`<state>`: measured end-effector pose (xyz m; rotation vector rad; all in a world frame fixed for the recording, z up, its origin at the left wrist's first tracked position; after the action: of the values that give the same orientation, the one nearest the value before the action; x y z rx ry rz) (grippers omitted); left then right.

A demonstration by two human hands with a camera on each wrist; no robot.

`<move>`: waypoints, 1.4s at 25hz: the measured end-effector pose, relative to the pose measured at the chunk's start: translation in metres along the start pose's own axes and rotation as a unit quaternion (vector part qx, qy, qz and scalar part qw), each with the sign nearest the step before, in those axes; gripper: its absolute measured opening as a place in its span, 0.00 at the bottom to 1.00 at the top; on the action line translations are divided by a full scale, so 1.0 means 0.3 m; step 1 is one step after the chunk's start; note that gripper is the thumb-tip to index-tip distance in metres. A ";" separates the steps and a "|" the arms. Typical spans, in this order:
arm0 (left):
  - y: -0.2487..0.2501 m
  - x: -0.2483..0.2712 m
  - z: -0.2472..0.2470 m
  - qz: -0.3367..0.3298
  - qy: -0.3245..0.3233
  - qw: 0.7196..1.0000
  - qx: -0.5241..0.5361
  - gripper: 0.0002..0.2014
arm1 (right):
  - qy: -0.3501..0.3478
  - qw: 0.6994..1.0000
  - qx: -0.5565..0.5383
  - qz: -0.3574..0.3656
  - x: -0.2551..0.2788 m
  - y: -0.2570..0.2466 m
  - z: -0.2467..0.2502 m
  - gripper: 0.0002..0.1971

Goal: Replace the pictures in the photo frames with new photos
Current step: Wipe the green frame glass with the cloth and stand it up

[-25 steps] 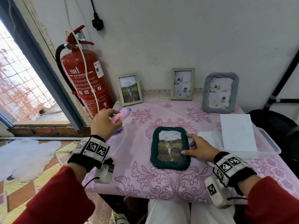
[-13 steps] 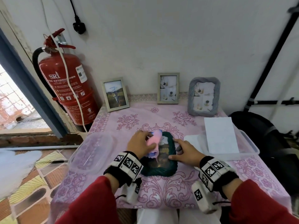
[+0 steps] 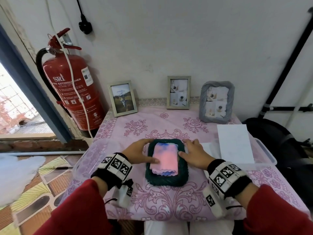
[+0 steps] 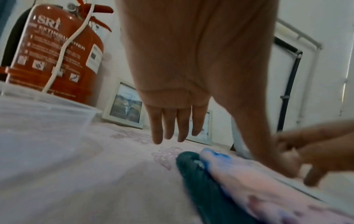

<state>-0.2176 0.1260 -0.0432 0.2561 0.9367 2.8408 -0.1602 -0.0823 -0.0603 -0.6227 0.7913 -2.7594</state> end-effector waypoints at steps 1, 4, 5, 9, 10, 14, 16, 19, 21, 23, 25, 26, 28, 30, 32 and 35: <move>-0.016 0.002 -0.002 0.014 -0.056 0.998 -0.022 0.51 | 0.043 0.998 0.034 0.038 0.005 -0.039 0.009 0.27; -0.041 -0.005 -0.025 0.017 -0.138 0.985 -0.101 0.59 | 0.029 0.984 0.111 0.134 0.013 -0.155 -0.042 0.27; -0.044 -0.008 -0.034 0.013 -0.145 0.982 -0.123 0.59 | 0.003 0.978 0.153 0.139 0.009 -0.172 -0.078 0.29; -0.071 -0.013 -0.054 0.009 -0.151 0.975 -0.161 0.58 | -0.021 0.961 0.247 0.124 -0.036 -0.175 -0.139 0.32; -0.076 -0.013 -0.055 0.003 -0.149 0.976 -0.161 0.57 | -0.005 0.956 0.264 0.130 -0.053 -0.178 -0.132 0.28; -0.086 -0.012 -0.055 -0.021 -0.150 0.976 -0.158 0.57 | 0.048 0.939 0.296 0.169 -0.089 -0.223 -0.097 0.15; -0.087 -0.014 -0.055 -0.026 -0.150 0.973 -0.172 0.56 | 0.021 0.936 0.283 0.208 -0.063 -0.227 -0.107 0.13; -0.087 -0.024 -0.060 -0.009 -0.159 0.965 -0.209 0.60 | -0.023 0.928 0.250 0.275 0.027 -0.175 -0.139 0.14; -0.086 -0.029 -0.060 -0.004 -0.166 0.959 -0.228 0.61 | -0.017 0.916 0.263 0.302 0.082 -0.126 -0.146 0.18; -0.082 -0.026 -0.060 -0.006 -0.172 0.959 -0.227 0.61 | 0.009 0.897 0.310 0.314 0.105 -0.096 -0.131 0.19; -0.080 -0.020 -0.059 -0.008 -0.172 0.960 -0.221 0.60 | 0.042 0.874 0.370 0.313 0.090 -0.094 -0.108 0.18; -0.079 -0.017 -0.060 -0.008 -0.171 0.961 -0.215 0.60 | 0.055 0.866 0.392 0.305 0.073 -0.096 -0.093 0.16; -0.080 -0.014 -0.060 -0.008 -0.169 0.965 -0.202 0.59 | 0.073 0.867 0.411 0.271 0.027 -0.098 -0.059 0.16; -0.080 -0.014 -0.058 -0.013 -0.167 0.966 -0.195 0.59 | 0.085 0.869 0.427 0.234 -0.026 -0.107 -0.032 0.16; -0.083 -0.017 -0.059 -0.018 -0.163 0.969 -0.186 0.59 | 0.088 0.873 0.433 0.208 -0.078 -0.140 -0.035 0.15; -0.088 -0.016 -0.065 -0.022 -0.155 0.972 -0.175 0.59 | 0.057 0.905 0.375 0.193 -0.114 -0.209 -0.080 0.17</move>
<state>-0.2148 0.1351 -0.0751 0.6037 0.3682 2.7483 -0.1455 -0.0086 -0.0563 -0.1236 -0.1597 -2.4467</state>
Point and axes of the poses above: each hand's wrist, its own x-axis away from the middle knuckle, its own z-axis out of the back of the hand, y = z × x, the point moved 3 cm from there along -x, towards the middle knuckle, and after that the axes turned 11 degrees about -z, right-handed, at the moved point
